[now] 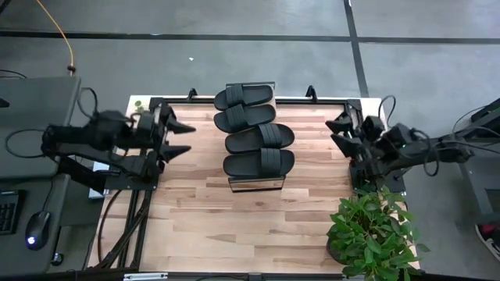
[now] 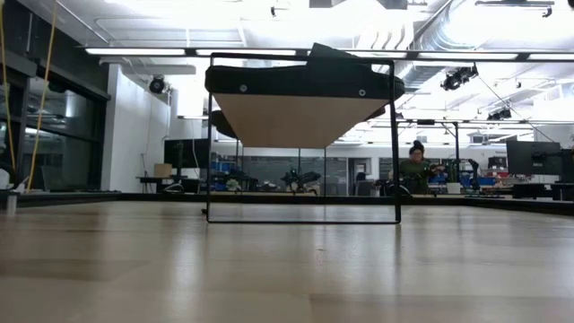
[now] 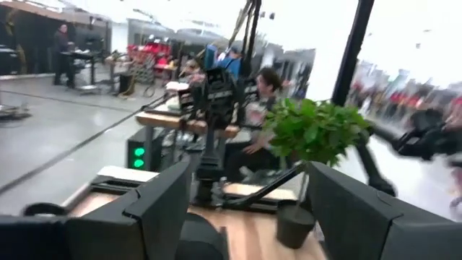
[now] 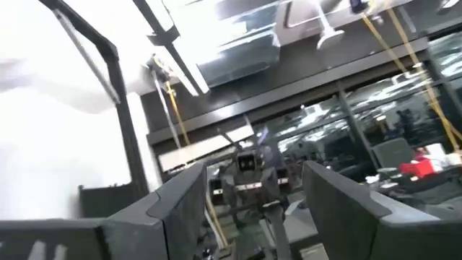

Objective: Pick and place slides into the shelf
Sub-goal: Return to Home Position

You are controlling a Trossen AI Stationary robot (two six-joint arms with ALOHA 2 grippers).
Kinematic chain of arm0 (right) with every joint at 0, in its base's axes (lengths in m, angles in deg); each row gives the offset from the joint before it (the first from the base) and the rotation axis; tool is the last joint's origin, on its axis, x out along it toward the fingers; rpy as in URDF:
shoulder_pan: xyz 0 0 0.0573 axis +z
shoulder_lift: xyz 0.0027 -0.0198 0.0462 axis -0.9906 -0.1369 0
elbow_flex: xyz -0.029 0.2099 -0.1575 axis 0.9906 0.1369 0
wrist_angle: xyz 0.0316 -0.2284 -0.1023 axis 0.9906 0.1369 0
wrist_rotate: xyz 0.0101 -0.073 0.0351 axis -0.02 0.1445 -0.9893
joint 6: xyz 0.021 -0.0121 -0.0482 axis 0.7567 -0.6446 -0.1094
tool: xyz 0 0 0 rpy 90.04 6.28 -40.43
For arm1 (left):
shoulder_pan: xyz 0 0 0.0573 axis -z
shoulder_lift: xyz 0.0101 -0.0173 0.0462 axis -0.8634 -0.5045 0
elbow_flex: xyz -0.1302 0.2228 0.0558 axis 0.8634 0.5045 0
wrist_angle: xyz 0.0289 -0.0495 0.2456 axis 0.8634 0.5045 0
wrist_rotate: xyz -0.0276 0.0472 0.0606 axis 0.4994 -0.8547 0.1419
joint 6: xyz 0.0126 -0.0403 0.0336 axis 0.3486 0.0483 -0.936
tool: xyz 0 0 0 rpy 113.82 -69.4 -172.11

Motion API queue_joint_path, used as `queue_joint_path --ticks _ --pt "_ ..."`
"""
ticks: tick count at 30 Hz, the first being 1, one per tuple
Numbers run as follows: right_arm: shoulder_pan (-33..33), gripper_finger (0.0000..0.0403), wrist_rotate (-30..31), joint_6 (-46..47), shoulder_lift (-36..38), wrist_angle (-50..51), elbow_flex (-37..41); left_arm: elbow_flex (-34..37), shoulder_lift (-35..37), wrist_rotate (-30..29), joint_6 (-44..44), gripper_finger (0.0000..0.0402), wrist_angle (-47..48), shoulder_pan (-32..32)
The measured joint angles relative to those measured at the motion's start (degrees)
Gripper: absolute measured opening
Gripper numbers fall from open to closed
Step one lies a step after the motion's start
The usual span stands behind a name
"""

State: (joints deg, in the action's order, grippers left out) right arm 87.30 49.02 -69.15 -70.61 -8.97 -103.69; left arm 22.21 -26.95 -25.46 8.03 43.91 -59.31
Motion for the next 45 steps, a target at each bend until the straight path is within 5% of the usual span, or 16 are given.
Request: queue_joint_path --ticks 8,18,45 --pt "3.2 0.022 4.8 -0.7 3.0 -14.7 15.2 22.9 14.4 1.7 3.8 0.0262 -17.8 0.0" --pt "6.1 0.022 10.6 0.5 3.7 -32.4 28.8 34.5 26.6 0.9 7.3 0.0262 -19.0 0.0" --pt "7.0 0.022 13.3 2.6 3.7 -31.2 28.9 52.6 35.5 -1.6 10.4 0.0262 -29.9 0.0"
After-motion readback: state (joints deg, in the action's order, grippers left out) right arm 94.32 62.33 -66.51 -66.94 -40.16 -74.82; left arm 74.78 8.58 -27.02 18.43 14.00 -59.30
